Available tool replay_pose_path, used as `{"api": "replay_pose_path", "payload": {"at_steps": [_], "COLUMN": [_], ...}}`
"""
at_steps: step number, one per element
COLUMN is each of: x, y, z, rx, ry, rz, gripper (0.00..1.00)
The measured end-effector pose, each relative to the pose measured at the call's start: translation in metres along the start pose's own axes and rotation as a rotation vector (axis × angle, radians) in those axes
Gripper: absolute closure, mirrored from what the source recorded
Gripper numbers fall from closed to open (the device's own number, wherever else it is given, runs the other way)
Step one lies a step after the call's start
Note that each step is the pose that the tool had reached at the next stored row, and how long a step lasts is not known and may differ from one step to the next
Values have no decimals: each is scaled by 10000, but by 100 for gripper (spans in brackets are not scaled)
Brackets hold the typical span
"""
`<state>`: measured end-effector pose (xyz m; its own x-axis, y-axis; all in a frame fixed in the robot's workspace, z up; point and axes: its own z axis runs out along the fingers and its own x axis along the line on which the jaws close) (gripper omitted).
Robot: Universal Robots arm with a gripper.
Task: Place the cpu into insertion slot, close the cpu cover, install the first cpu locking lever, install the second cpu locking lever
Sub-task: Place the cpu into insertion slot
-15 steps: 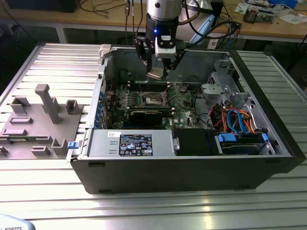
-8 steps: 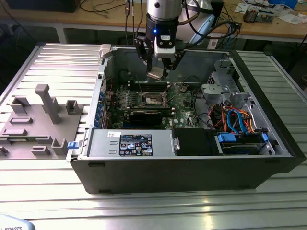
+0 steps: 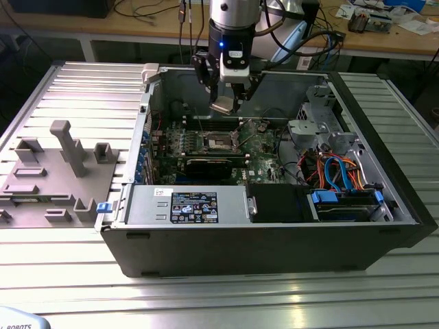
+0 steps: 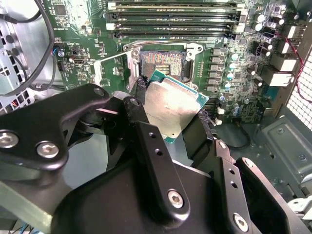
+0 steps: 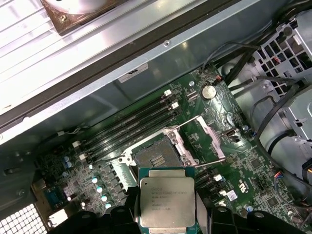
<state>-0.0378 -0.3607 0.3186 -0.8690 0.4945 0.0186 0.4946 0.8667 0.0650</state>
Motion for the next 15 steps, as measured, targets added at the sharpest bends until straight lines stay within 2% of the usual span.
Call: {"api": "replay_pose_path", "payload": {"at_steps": [15], "x": [0], "y": [0], "z": [0], "rx": [-8], "ry": [-28], "rz": [432], "gripper": [45]}}
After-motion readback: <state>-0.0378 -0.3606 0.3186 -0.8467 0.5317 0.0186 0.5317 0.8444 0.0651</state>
